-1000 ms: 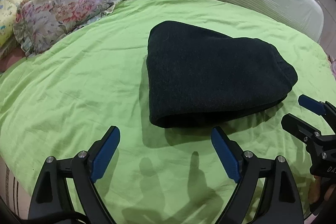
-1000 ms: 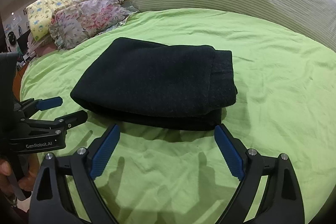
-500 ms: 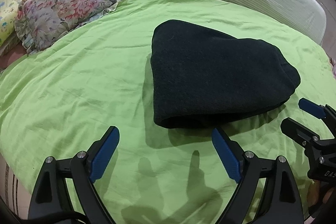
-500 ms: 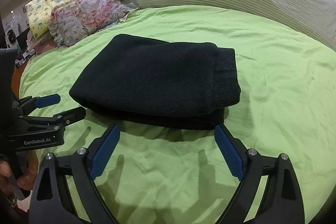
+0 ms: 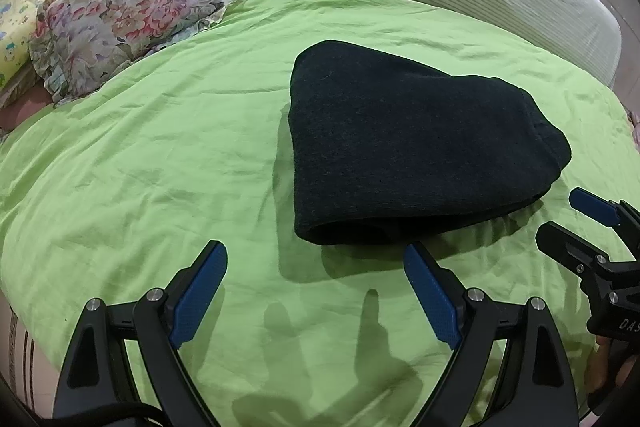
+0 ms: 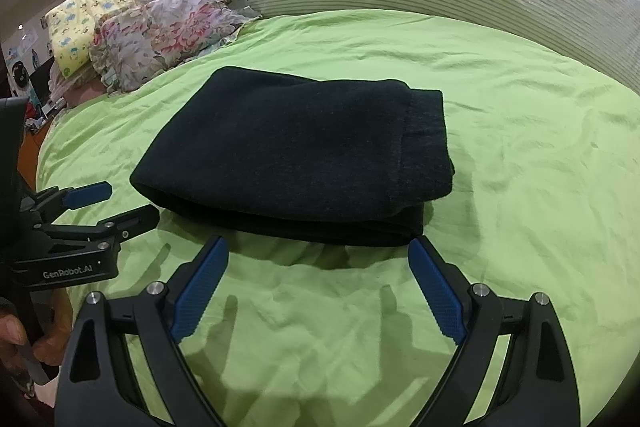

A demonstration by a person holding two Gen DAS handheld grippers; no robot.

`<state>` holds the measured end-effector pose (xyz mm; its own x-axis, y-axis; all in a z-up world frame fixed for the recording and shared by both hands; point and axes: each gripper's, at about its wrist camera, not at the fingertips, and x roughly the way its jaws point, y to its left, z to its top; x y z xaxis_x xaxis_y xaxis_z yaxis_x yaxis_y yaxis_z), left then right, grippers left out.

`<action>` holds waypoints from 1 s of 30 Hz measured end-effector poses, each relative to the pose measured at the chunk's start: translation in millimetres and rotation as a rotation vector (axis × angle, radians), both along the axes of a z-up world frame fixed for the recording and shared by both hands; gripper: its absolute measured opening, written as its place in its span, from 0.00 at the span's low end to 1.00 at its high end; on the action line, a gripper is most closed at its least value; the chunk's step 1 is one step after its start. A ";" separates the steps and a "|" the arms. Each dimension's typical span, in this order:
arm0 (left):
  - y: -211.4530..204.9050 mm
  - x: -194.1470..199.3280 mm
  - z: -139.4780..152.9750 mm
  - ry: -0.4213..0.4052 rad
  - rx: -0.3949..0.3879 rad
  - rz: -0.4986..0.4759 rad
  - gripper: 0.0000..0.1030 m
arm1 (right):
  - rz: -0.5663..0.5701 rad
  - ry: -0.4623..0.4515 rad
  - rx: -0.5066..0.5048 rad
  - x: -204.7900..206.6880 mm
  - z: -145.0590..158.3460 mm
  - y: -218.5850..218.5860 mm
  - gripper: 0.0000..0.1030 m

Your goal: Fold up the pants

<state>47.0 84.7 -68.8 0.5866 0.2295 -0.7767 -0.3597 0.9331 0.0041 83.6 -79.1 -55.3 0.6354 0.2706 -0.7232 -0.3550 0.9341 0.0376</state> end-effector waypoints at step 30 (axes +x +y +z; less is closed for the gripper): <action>-3.4 -2.9 7.8 -0.024 0.008 -0.006 0.88 | -0.001 -0.013 0.017 -8.8 5.3 2.7 0.89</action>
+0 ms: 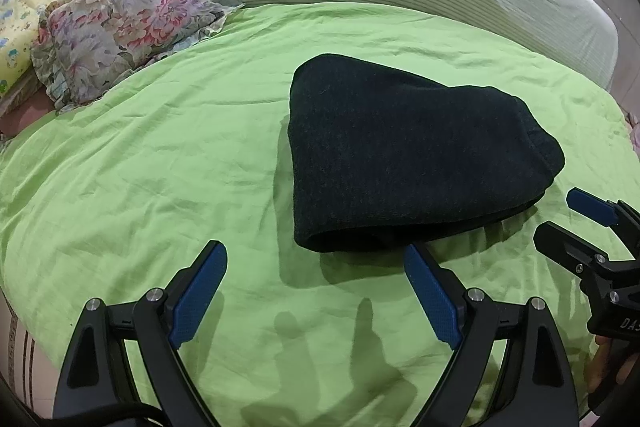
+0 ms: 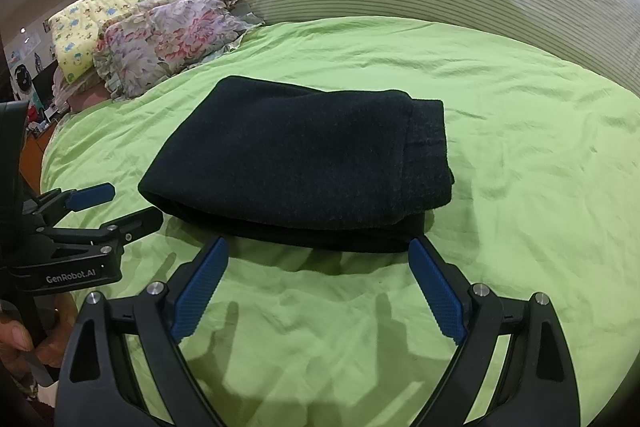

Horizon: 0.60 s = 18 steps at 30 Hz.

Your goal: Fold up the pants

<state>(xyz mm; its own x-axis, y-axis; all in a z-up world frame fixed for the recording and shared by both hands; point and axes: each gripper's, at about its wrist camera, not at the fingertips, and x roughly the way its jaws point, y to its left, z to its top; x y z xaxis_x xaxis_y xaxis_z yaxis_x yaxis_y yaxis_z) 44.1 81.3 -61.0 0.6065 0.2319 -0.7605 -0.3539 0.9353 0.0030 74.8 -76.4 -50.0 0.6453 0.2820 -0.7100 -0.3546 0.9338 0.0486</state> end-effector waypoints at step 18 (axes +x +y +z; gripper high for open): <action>0.0 1.1 1.4 -0.003 0.002 -0.013 0.88 | 0.000 0.000 0.007 1.5 1.7 -1.3 0.89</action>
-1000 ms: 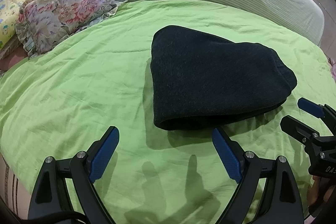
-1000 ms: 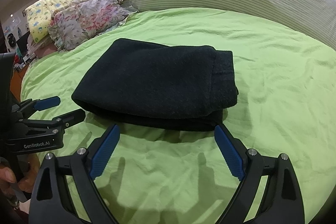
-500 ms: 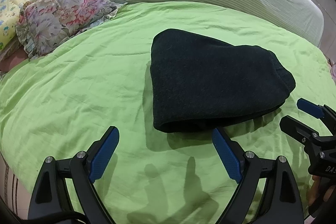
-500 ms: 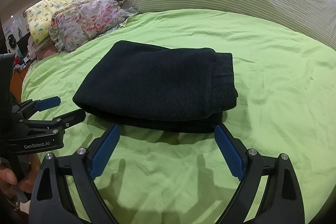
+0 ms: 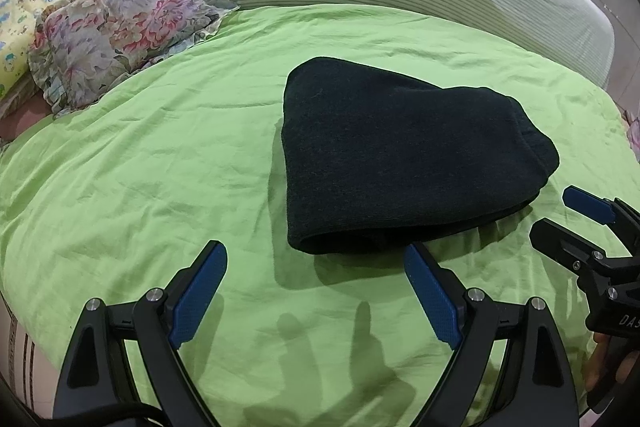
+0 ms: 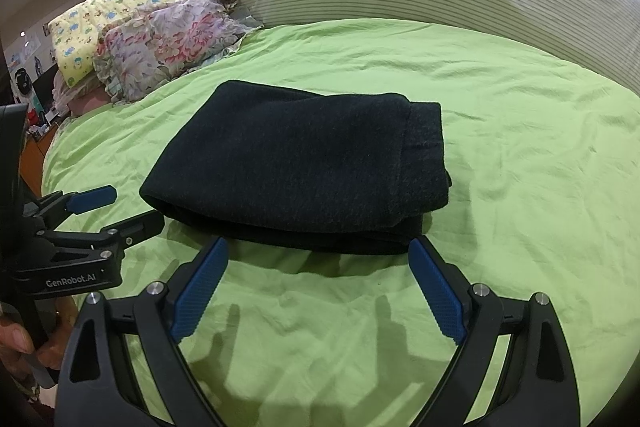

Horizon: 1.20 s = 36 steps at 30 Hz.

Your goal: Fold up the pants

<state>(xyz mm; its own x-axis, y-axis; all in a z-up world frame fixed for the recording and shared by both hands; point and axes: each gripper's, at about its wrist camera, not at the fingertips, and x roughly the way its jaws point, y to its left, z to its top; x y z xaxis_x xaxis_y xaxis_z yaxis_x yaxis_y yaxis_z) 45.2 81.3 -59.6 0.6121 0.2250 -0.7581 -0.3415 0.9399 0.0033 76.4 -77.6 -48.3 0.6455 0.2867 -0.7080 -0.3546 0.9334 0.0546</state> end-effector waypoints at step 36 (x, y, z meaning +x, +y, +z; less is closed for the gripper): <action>-5.3 -8.5 20.8 -0.136 -0.026 -0.039 0.86 | -0.086 -0.040 0.044 -6.0 14.0 -13.9 0.89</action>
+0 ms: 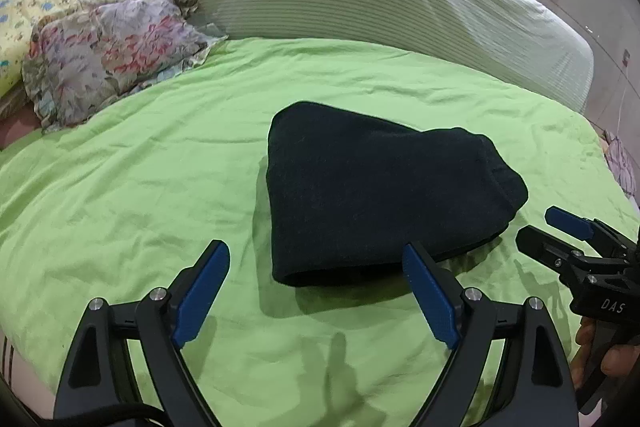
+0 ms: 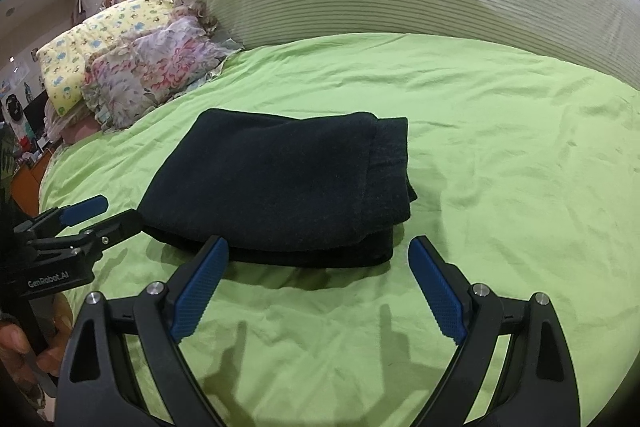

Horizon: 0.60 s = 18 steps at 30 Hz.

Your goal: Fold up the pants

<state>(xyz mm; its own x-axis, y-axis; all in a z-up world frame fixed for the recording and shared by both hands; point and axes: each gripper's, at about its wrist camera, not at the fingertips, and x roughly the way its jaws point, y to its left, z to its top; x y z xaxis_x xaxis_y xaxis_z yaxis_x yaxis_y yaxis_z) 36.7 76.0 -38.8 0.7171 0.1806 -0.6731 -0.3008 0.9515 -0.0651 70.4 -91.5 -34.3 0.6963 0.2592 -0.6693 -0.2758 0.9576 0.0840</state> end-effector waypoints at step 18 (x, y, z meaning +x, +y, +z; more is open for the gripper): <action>6.7 16.2 1.1 0.029 -0.014 0.032 0.87 | -0.008 -0.009 0.023 0.2 1.3 2.1 0.89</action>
